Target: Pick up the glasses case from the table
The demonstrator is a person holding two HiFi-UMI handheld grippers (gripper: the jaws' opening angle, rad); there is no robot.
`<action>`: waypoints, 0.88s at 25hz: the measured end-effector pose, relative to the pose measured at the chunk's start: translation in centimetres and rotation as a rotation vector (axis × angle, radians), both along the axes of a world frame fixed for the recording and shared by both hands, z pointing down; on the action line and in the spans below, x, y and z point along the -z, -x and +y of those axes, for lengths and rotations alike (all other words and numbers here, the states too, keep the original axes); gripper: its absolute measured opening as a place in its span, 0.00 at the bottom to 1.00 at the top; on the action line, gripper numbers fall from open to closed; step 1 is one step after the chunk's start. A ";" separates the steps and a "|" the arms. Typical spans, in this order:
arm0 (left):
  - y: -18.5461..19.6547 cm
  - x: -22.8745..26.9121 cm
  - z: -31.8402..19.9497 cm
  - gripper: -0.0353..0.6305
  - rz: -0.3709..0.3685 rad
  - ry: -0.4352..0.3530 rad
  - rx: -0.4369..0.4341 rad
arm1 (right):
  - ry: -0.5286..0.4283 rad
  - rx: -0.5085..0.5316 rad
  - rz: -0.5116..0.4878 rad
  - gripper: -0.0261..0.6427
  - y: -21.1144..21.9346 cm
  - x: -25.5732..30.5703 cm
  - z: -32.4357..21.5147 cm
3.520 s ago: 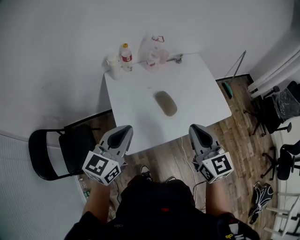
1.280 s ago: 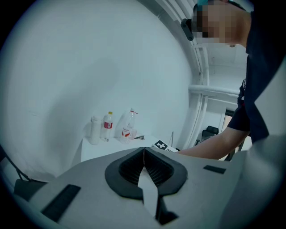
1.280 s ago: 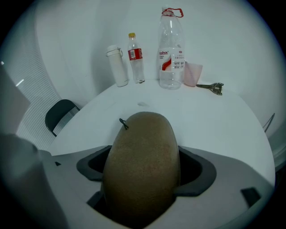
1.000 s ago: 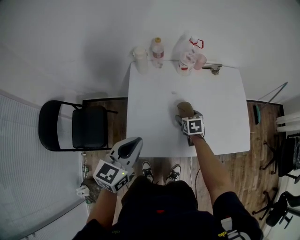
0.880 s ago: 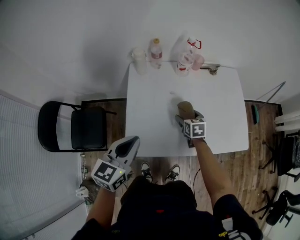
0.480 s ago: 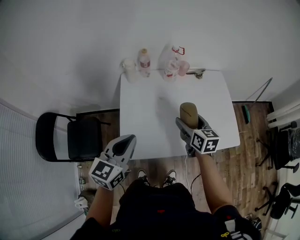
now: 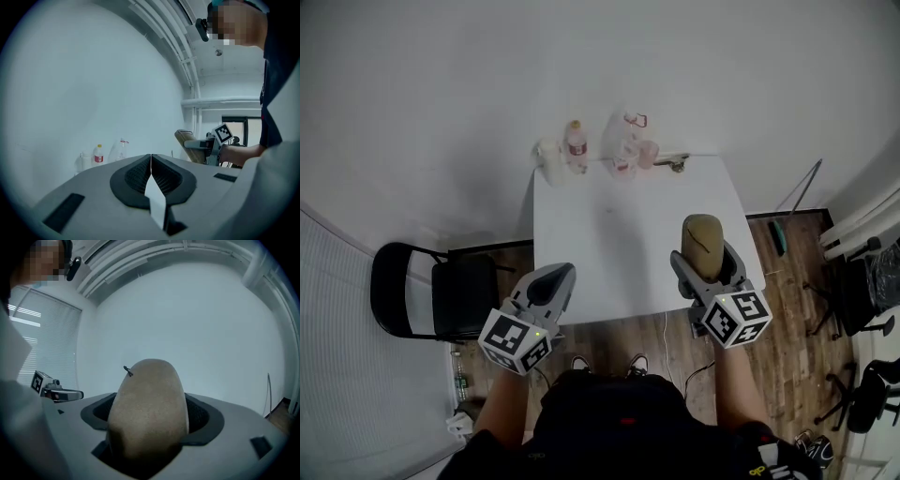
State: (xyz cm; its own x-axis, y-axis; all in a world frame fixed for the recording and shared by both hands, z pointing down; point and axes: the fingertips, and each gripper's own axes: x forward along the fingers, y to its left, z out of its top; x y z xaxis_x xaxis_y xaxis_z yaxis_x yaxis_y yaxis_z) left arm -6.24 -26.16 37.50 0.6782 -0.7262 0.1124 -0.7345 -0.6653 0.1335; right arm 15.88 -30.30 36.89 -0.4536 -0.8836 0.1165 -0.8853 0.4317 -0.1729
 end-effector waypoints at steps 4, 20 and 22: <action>-0.7 2.8 1.2 0.09 0.009 -0.049 -0.024 | -0.057 -0.001 0.010 0.66 0.0 2.4 2.3; -1.7 5.7 2.1 0.09 0.014 -0.099 -0.032 | -0.167 0.028 0.059 0.66 -0.1 6.6 4.9; -1.8 5.7 2.0 0.09 0.011 -0.094 -0.029 | -0.164 0.031 0.060 0.66 0.0 6.5 4.8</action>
State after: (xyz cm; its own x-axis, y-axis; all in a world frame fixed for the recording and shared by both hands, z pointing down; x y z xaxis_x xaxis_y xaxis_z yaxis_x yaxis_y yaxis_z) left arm -4.44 -24.19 31.80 0.6999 -0.7133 0.0367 -0.7136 -0.6963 0.0772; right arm 15.92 -25.51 30.43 -0.4774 -0.8787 -0.0005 -0.8778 0.4769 -0.0446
